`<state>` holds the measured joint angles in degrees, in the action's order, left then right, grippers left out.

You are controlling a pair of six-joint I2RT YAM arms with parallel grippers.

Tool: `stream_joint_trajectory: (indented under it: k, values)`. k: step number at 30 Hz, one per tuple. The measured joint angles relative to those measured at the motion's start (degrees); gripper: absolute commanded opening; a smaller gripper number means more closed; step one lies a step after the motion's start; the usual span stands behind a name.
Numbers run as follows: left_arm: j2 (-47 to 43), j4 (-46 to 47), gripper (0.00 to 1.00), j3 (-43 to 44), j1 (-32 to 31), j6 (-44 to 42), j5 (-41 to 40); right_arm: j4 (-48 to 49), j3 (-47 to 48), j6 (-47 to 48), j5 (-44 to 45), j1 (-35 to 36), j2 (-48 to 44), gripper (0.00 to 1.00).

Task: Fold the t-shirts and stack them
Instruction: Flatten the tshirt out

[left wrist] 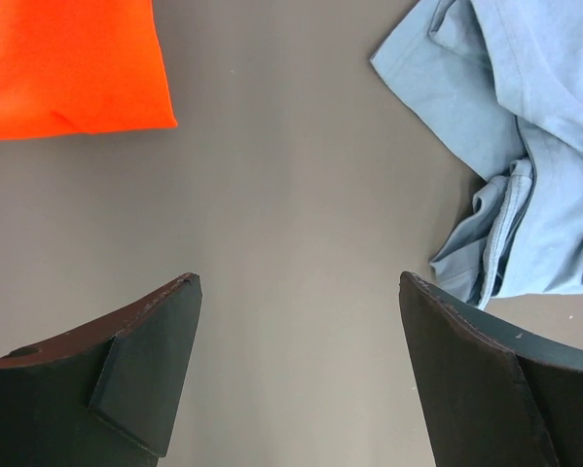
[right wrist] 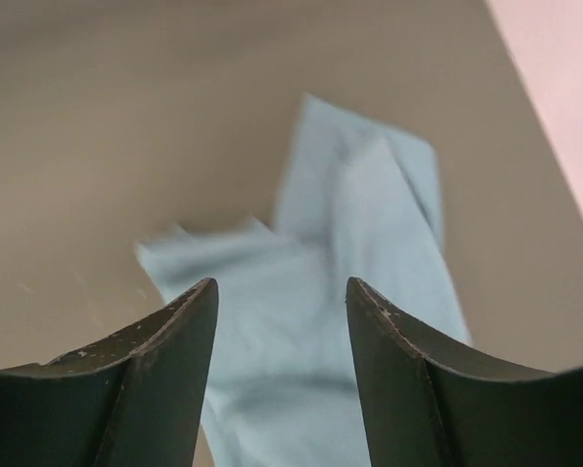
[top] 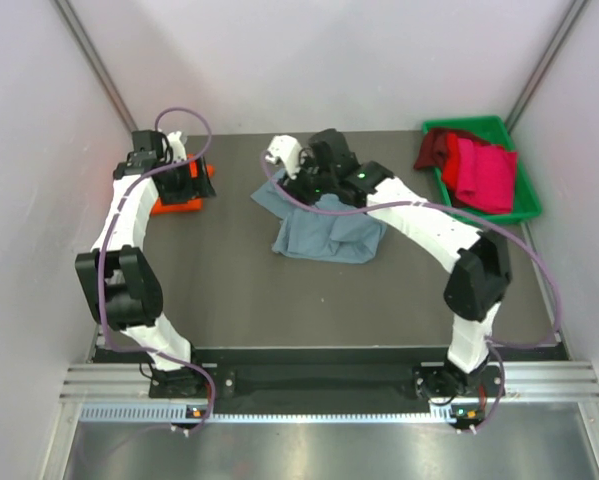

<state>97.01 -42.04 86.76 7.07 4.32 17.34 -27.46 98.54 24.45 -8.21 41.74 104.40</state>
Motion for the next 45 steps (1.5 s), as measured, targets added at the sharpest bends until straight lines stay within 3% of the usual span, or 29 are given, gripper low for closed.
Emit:
stream_joint_trajectory:
  k: [4, 10, 18, 22, 26, 29, 32, 33, 34, 37, 45]
  values:
    - [-1.0, 0.0, 0.87, -0.6, 0.0, -0.4, -0.5, -1.1, 7.8, -0.2, -6.7, 2.5, 9.3, 0.53]
    - [-4.2, 0.0, 0.87, -2.1, 0.0, -1.3, -0.7, -8.1, 15.3, -1.1, -8.4, 3.8, 23.1, 0.49]
    - [-5.3, -0.1, 0.87, -2.8, 0.0, -1.5, -0.9, -12.6, 15.9, -2.2, -7.7, 4.5, 26.4, 0.48]
    - [-5.3, 0.0, 0.87, -2.8, 0.0, -1.5, -0.9, -12.5, 15.9, -2.4, -6.8, 5.2, 26.4, 0.35]
    - [-5.3, 0.0, 0.87, -2.8, 0.0, -1.5, -0.9, -12.9, 15.9, -2.6, -6.0, 5.5, 26.6, 0.3]
    - [-5.3, 0.0, 0.87, -2.8, 0.0, -1.5, -0.8, -13.0, 15.9, -2.7, -5.5, 5.5, 26.6, 0.18]
    - [-5.3, 0.0, 0.87, -2.8, 0.0, -1.5, -0.7, -13.3, 15.9, -3.0, -5.0, 5.5, 26.6, 0.22]
    - [-5.3, 0.0, 0.86, -2.8, 0.0, -1.5, -0.7, -13.4, 15.9, -3.1, -4.9, 5.5, 26.6, 0.28]
    - [-5.3, 0.0, 0.86, -2.8, 0.0, -1.5, -0.7, -13.4, 15.9, -3.1, -4.9, 5.5, 26.6, 0.4]
    - [-5.3, 0.0, 0.87, -2.8, 0.0, -1.5, -0.7, -13.4, 15.9, -3.5, -4.9, 5.5, 26.6, 0.55]
    - [-5.3, -0.1, 0.86, -3.0, 0.0, -1.5, -0.7, -13.4, 19.7, -5.2, -6.2, 5.5, 30.6, 0.55]
